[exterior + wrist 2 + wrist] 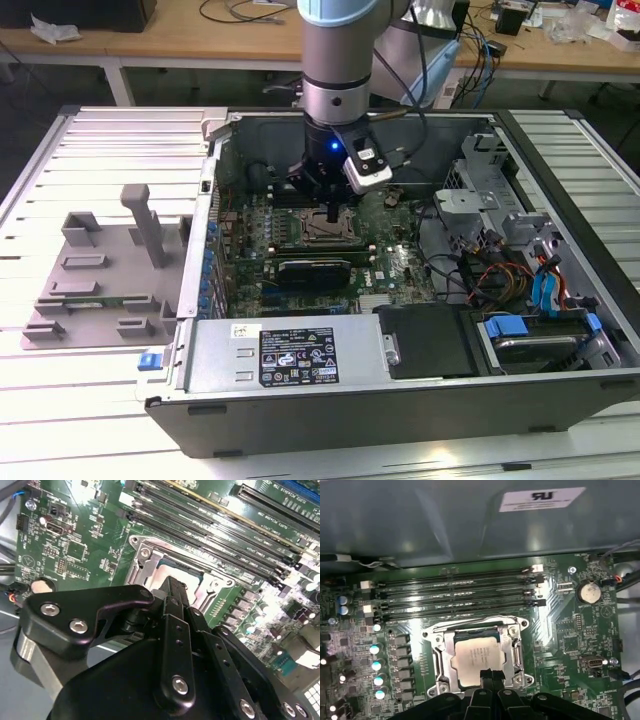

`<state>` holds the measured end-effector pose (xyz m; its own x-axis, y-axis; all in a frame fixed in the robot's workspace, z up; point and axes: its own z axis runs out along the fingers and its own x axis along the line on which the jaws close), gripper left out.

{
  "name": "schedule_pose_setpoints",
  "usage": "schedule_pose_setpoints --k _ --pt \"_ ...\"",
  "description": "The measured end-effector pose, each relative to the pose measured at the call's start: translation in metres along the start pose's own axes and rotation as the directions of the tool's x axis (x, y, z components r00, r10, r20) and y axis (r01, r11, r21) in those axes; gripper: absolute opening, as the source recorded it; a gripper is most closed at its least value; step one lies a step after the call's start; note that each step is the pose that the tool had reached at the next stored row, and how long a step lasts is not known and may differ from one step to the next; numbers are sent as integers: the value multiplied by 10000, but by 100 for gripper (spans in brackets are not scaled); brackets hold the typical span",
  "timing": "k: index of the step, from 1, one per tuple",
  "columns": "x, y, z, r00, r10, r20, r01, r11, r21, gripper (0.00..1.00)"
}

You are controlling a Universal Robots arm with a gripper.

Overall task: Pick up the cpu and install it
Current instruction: 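Install the first cpu locking lever, then install the second cpu locking lever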

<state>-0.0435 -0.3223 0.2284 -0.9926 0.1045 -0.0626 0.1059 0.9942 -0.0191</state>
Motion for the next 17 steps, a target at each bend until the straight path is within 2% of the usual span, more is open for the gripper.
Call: schedule_pose_setpoints --k 3,5,6,8,17 --pt "47 -5 -2 10000 -1 0 1 10000 0 11" --pt "48 -6 -11 10000 -4 1 4 10000 31 11" --pt "43 -5 -98 10000 -3 4 3 10000 36 11" --pt "39 -6 -168 10000 -3 3 3 10000 43 11" --pt "39 -6 -170 10000 -5 7 5 10000 70 11"
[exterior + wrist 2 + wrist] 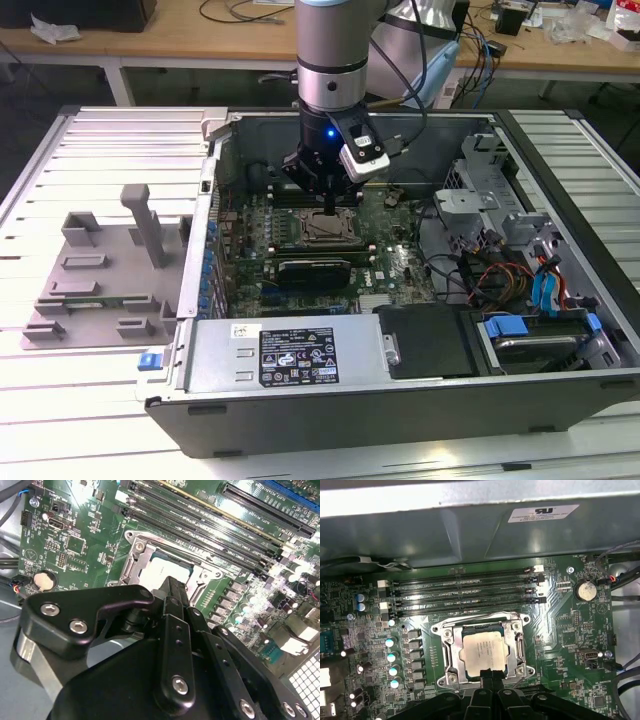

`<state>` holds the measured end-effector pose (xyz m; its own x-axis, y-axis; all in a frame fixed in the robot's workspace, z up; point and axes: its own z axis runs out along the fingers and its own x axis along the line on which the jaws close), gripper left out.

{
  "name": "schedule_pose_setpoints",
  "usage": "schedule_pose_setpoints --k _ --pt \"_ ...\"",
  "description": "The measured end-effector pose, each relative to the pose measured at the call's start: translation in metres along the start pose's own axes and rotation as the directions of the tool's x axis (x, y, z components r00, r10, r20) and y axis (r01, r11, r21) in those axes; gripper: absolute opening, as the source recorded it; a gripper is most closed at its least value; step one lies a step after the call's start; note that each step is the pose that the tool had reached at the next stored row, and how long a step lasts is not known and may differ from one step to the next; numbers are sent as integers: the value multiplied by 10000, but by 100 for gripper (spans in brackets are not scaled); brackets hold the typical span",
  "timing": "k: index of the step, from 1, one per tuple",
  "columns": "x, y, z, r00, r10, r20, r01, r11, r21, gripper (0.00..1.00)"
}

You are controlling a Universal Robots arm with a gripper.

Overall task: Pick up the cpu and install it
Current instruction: 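Install the second cpu locking lever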

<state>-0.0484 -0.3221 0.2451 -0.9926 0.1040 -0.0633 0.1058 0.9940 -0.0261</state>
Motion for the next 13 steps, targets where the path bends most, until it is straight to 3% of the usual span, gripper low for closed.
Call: schedule_pose_setpoints --k 7,13 --pt "-1 0 -12 10000 -1 0 1 10000 11 11" --pt "-5 -2 -81 10000 -1 2 1 10000 8 11"
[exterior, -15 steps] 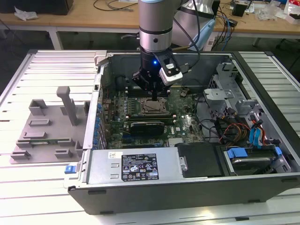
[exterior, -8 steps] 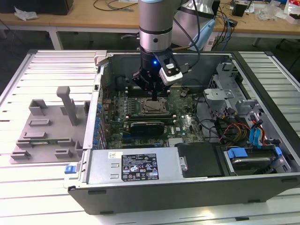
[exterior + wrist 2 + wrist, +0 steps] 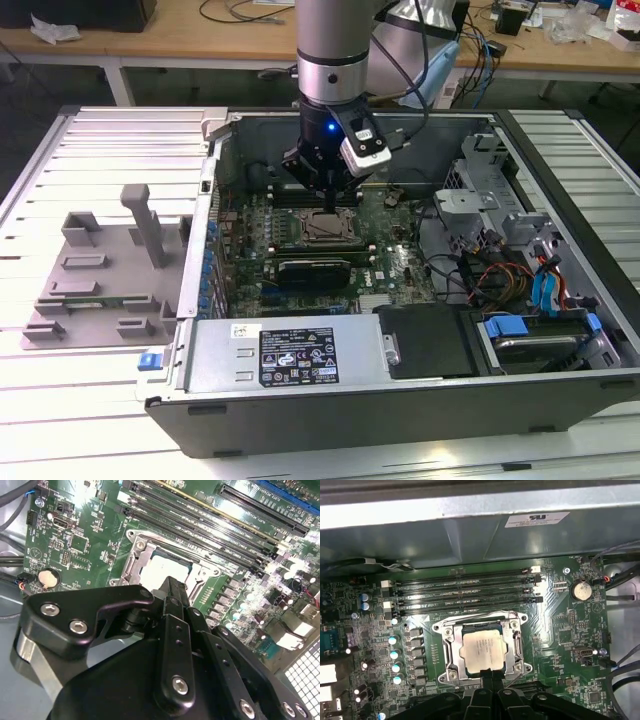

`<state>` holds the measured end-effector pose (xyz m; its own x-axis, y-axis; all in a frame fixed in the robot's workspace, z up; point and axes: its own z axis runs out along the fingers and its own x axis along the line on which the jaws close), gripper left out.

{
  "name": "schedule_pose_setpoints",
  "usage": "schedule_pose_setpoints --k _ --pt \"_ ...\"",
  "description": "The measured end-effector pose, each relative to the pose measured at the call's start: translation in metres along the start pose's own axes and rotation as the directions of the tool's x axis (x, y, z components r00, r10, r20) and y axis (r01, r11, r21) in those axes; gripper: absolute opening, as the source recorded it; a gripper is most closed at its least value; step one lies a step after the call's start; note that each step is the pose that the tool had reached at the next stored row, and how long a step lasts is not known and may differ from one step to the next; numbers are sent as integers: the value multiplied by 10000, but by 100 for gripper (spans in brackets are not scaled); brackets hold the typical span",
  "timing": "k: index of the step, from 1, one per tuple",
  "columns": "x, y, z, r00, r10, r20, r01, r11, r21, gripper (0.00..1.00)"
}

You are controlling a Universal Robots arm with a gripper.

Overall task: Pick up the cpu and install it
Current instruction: 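Install the second cpu locking lever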

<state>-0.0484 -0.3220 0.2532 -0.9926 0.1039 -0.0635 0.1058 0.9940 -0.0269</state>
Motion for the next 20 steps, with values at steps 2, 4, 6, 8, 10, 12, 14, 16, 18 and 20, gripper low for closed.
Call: schedule_pose_setpoints --k 2,4,6,8,10,12,14,16,18,20 --pt "-2 -18 -1 10000 0 -1 0 10000 2 11" --pt "-4 -42 0 10000 0 -1 0 10000 3 11" --pt "-8 -80 1 10000 0 -1 0 10000 2 11" --pt "-13 -124 3 10000 0 0 0 10000 2 11" --pt "-15 -145 3 10000 0 -1 0 10000 3 11" --pt "-17 -160 4 10000 0 -1 0 10000 1 11" --pt "-19 -182 5 10000 0 -1 0 10000 2 11" --pt "-21 -199 5 10000 0 -2 0 10000 3 11" --pt "-22 -212 6 10000 0 -1 0 10000 2 11" --pt "-24 -226 6 10000 0 -1 0 10000 2 11"
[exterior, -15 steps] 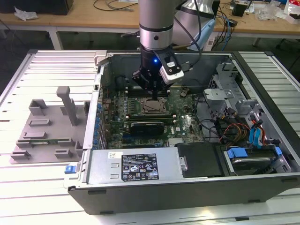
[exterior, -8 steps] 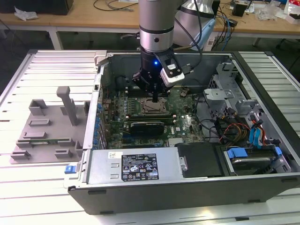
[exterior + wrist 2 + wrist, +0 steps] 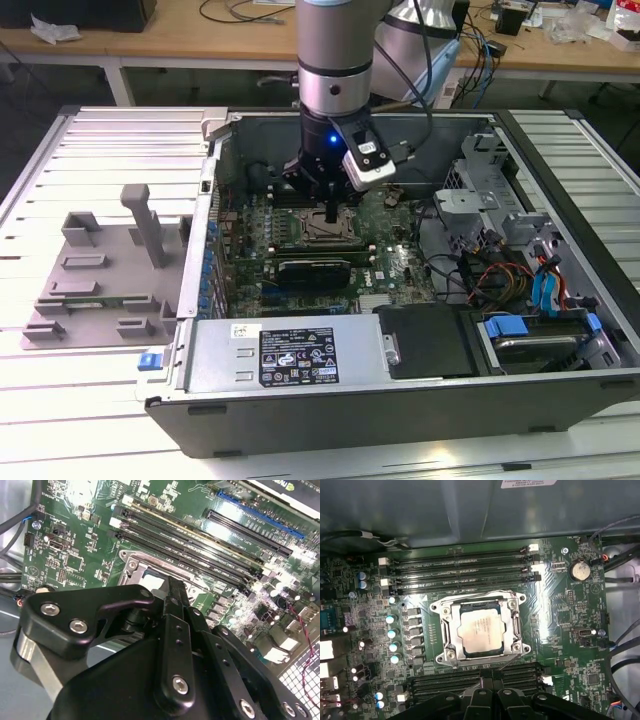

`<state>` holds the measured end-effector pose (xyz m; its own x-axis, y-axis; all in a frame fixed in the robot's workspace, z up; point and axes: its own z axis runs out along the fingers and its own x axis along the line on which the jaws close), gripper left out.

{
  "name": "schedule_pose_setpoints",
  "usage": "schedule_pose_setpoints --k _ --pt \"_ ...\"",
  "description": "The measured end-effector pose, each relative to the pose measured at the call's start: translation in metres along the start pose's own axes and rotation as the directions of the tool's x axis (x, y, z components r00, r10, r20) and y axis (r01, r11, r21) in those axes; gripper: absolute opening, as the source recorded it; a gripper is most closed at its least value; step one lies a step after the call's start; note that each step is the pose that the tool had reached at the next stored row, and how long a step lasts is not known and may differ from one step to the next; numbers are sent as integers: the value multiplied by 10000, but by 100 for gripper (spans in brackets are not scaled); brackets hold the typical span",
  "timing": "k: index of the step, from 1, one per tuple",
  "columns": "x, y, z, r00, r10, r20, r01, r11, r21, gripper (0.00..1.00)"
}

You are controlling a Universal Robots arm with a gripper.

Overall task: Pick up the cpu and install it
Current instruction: 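Install the second cpu locking lever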

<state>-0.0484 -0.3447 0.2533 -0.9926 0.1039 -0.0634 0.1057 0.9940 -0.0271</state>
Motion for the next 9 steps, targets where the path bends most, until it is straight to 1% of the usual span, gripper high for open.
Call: schedule_pose_setpoints --k 3,5,6,8,9 --pt "4 -34 5 10000 3 0 -3 10000 0 11" --pt "48 -55 15 10000 0 0 0 10000 0 11" --pt "53 -71 30 10000 -2 0 2 10000 -2 11" --pt "56 -105 84 10000 -60 1 60 10000 -6 11" --pt "68 -110 94 10000 -69 1 69 10000 -6 11"
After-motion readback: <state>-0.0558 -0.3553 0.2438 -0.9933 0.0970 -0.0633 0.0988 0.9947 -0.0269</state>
